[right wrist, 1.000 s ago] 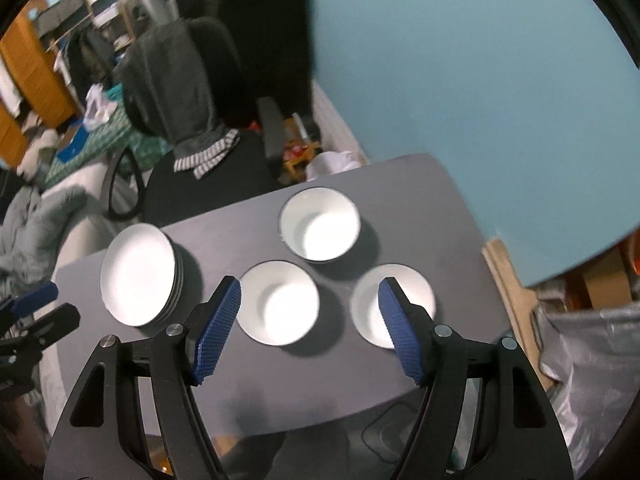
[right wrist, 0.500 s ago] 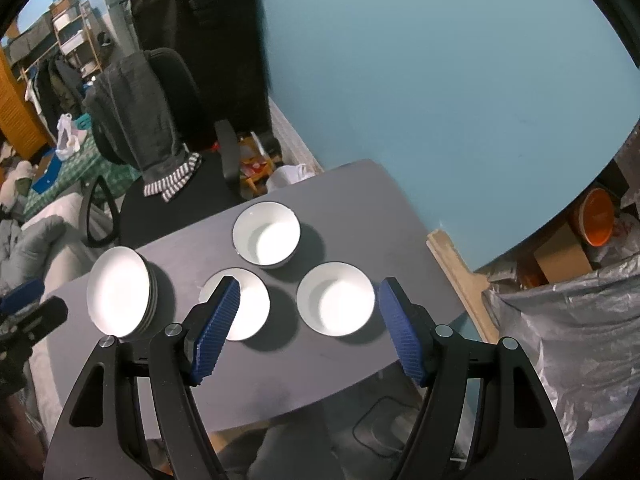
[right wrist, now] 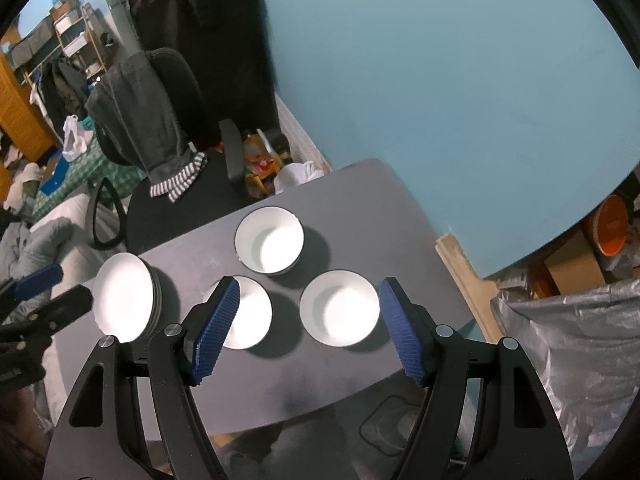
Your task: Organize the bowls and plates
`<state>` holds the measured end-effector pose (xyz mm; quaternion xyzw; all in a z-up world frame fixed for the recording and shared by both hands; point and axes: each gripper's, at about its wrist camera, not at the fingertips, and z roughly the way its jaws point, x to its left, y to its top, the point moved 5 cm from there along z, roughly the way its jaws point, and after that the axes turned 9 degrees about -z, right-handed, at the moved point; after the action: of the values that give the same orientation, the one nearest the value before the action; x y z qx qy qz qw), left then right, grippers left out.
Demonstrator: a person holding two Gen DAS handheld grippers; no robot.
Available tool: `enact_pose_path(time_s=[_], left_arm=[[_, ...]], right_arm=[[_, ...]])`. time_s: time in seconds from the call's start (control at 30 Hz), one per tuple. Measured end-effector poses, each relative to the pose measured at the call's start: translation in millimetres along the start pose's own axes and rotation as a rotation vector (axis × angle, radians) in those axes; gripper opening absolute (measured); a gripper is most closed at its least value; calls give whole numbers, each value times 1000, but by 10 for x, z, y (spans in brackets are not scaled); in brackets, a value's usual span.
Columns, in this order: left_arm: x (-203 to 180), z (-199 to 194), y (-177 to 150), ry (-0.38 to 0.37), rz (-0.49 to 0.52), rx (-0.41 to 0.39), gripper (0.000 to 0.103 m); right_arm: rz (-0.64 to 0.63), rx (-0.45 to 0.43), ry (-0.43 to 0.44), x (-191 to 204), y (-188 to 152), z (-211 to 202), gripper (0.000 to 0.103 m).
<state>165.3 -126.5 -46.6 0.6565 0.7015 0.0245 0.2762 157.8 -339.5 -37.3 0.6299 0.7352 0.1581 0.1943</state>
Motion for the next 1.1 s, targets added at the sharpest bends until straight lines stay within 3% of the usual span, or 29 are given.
enact_pose_path(time_s=[0.5,1.1], left_arm=[[359,751,-103,16,-157,125,79],[559,1516,-339,80,-163,251,79]], right_arm=[[-122,124,139,153,-7,869,72],[-244,303,263,507,-172,1841,72]])
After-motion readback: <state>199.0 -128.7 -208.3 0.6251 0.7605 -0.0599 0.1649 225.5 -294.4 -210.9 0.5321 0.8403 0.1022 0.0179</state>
